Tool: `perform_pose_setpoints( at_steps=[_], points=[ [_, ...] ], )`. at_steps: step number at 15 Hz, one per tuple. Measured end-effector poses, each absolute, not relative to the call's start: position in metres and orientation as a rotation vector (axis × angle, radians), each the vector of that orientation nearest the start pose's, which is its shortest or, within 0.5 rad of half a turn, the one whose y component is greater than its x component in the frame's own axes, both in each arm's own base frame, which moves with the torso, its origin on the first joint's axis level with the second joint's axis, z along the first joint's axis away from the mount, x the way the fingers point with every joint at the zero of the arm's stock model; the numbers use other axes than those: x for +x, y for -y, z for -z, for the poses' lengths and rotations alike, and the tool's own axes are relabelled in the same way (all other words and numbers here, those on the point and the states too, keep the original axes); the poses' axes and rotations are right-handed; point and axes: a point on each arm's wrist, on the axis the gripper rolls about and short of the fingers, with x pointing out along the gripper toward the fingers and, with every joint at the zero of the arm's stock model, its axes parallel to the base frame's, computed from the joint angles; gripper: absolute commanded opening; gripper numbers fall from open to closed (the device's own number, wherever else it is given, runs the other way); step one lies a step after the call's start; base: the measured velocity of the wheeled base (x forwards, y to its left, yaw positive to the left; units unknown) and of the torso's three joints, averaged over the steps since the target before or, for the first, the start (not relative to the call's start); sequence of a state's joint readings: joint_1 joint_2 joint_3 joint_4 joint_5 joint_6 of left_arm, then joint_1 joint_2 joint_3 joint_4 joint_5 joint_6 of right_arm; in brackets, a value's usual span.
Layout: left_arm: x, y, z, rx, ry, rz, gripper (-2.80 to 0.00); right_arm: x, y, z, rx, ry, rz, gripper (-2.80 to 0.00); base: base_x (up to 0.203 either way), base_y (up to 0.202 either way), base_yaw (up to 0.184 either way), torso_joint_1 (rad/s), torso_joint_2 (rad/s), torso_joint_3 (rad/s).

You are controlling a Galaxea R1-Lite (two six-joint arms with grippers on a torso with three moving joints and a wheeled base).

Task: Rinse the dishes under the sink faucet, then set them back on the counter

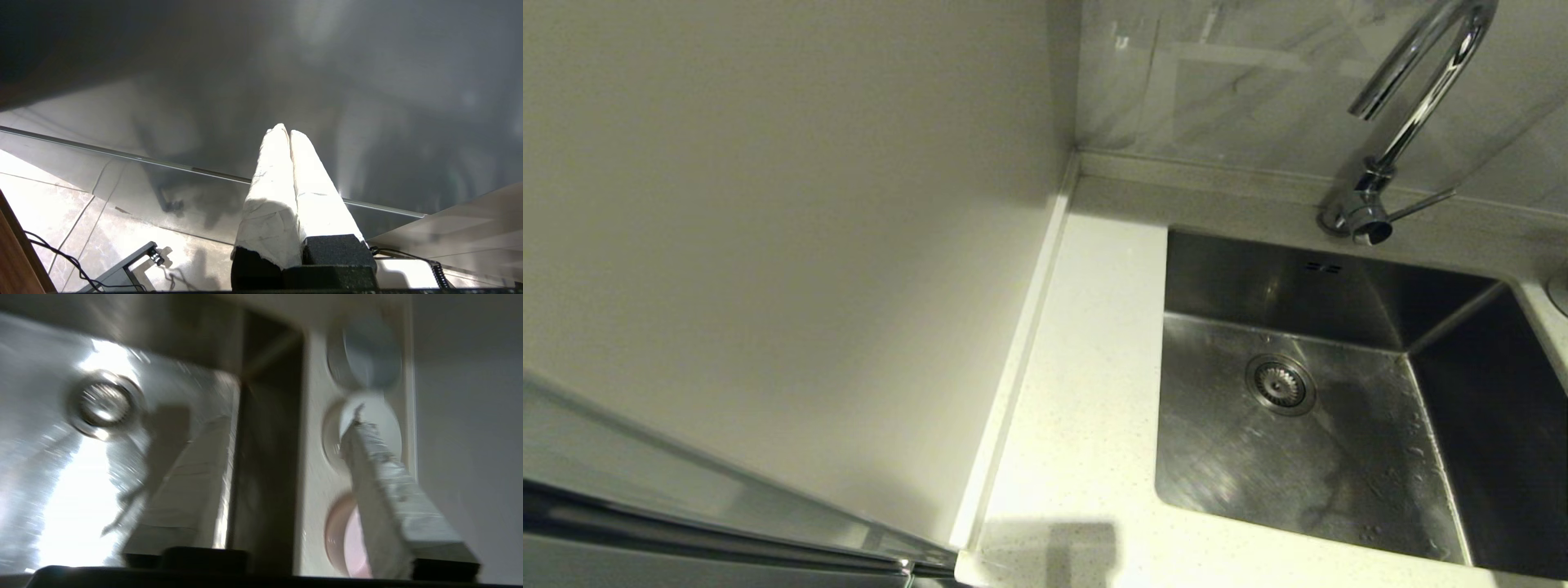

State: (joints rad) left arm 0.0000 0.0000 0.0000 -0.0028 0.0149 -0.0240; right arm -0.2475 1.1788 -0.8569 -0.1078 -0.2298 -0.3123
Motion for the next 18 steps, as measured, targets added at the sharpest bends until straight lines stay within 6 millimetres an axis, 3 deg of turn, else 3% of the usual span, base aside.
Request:
perform_pose_setpoints(
  at_steps=[3,7,10,13,15,18],
  points=[
    [-0.023,0.000,-0.076,-0.023,0.003,-0.015,-2.80,0.141,0.023,-0.286,-0.312,-0.171,0.352,-2.80,0.000,0.000,0.000,0.000,0.00,0.000],
    [-0.023,0.000,-0.076,-0.024,0.003,-0.015,-2.80,0.093,0.012,-0.263,-0.241,-0.117,0.319,-2.80,0.000,0.000,0.000,0.000,0.00,0.000],
    [-0.023,0.000,-0.076,-0.024,0.003,-0.015,-2.80,0.054,0.009,-0.225,-0.211,-0.103,0.301,-2.80,0.000,0.000,0.000,0.000,0.00,0.000],
    [-0.023,0.000,-0.076,-0.024,0.003,-0.014,-2.80,0.020,0.006,-0.170,-0.185,-0.109,0.277,-2.80,0.000,0.000,0.000,0.000,0.00,0.000],
    [-0.023,0.000,-0.076,-0.024,0.003,-0.015,-2.80,0.009,0.005,-0.130,-0.162,-0.128,0.259,-2.80,0.000,0.000,0.000,0.000,0.00,0.000],
    [-0.023,0.000,-0.076,-0.024,0.003,-0.016,-2.80,-0.002,0.004,-0.102,-0.102,-0.076,0.208,-2.80,0.000,0.000,0.000,0.000,0.00,0.000]
  ],
)
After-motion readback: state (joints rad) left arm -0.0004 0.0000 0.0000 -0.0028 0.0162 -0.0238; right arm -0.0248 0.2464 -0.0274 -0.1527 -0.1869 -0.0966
